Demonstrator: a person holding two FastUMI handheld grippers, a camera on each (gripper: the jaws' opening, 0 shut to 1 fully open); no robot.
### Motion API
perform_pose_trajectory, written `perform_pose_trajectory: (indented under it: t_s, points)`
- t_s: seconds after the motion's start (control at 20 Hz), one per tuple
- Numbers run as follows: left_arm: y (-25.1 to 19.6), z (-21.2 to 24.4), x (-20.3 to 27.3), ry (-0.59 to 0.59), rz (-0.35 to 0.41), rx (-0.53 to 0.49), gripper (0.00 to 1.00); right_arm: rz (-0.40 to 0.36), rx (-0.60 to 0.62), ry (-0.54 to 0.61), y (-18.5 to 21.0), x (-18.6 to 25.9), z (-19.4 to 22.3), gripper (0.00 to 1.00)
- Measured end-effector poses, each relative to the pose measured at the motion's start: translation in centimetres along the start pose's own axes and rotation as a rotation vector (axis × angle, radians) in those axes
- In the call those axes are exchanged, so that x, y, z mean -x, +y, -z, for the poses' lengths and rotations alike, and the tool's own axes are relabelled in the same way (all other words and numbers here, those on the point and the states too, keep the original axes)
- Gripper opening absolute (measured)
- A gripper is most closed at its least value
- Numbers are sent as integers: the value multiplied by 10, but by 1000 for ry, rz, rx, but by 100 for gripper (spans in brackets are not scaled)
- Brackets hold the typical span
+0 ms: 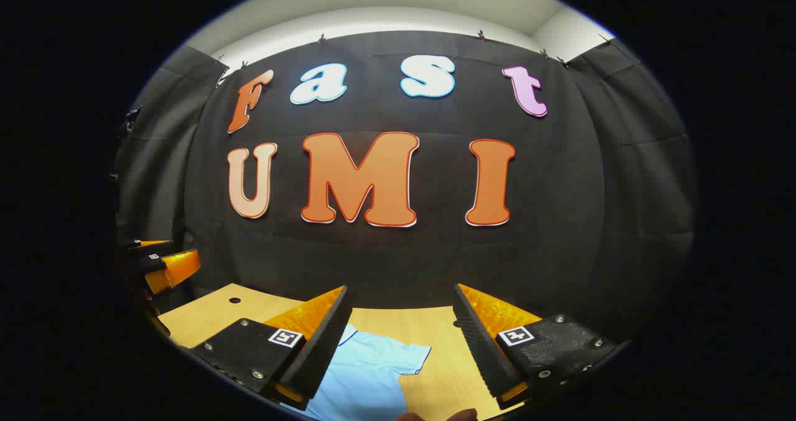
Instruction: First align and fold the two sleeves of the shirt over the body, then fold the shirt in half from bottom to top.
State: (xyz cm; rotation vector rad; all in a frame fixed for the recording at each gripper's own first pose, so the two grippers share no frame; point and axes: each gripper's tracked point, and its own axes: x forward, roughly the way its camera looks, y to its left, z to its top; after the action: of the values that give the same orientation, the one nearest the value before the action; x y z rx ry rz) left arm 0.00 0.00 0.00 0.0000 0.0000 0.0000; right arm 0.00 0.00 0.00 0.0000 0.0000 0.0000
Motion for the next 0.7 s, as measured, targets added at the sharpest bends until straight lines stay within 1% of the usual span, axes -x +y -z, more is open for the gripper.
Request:
perform_pose_trajectory:
  t_s: [0.35, 0.55, 0.7]
  points:
    - [2, 1, 5, 4, -45, 8, 99, -52, -2, 8, 0, -9, -1, 98]
    - [0, -4, 6, -5, -52, -8, 99, -67, -8, 9, 1, -11, -4, 98]
    - [-3, -6, 11, -15, -35, -9, 99, -60, 1, 6, 3, -9, -6, 98]
